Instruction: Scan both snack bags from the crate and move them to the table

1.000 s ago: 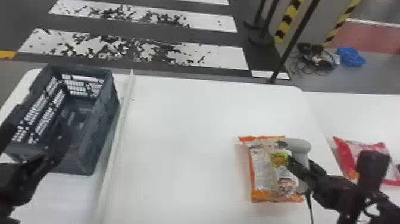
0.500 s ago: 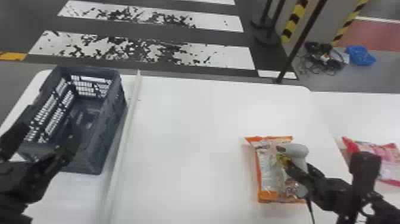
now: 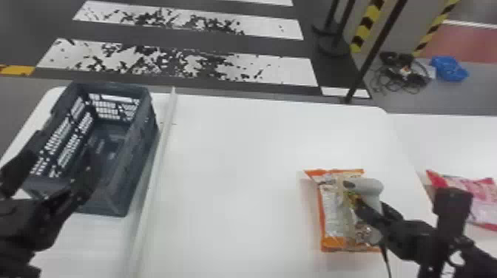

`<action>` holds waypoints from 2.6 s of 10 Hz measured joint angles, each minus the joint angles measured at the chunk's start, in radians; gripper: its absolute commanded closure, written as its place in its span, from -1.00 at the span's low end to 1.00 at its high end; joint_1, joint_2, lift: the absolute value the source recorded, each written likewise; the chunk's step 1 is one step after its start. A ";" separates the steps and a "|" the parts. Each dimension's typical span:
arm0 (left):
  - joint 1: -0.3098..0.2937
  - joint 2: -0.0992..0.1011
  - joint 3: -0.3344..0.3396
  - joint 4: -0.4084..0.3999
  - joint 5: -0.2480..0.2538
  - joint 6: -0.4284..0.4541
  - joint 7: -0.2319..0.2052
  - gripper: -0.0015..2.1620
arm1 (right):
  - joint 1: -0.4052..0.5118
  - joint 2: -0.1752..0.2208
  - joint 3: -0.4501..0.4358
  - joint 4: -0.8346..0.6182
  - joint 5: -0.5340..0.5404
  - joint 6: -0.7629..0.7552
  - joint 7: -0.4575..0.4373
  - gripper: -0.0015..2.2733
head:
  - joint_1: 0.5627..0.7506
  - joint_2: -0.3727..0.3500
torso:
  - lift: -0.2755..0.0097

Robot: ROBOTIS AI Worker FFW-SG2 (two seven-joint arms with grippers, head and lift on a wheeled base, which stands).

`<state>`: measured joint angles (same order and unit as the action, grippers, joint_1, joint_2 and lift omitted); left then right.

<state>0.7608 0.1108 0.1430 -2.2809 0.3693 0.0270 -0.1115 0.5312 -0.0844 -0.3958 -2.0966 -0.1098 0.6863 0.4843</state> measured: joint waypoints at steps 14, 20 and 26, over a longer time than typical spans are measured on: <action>0.059 -0.004 0.005 -0.052 -0.004 -0.003 -0.001 -0.93 | -0.172 -0.187 -0.194 0.489 -0.091 -0.176 0.066 0.97 | 0.41 -0.94 | 0.32; 0.050 -0.003 0.003 -0.052 -0.004 -0.003 0.000 -0.93 | -0.178 -0.189 -0.177 0.543 -0.062 -0.268 0.052 -0.99 | 0.41 -0.94 | 0.32; 0.049 -0.006 0.001 -0.047 -0.006 -0.003 -0.002 -0.93 | -0.101 -0.189 -0.271 0.072 -0.170 0.347 0.318 -0.95 | 0.41 -0.77 | 0.32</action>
<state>0.8099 0.1051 0.1441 -2.3275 0.3635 0.0238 -0.1135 0.4306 -0.2738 -0.6664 -2.0248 -0.2797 1.0329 0.8024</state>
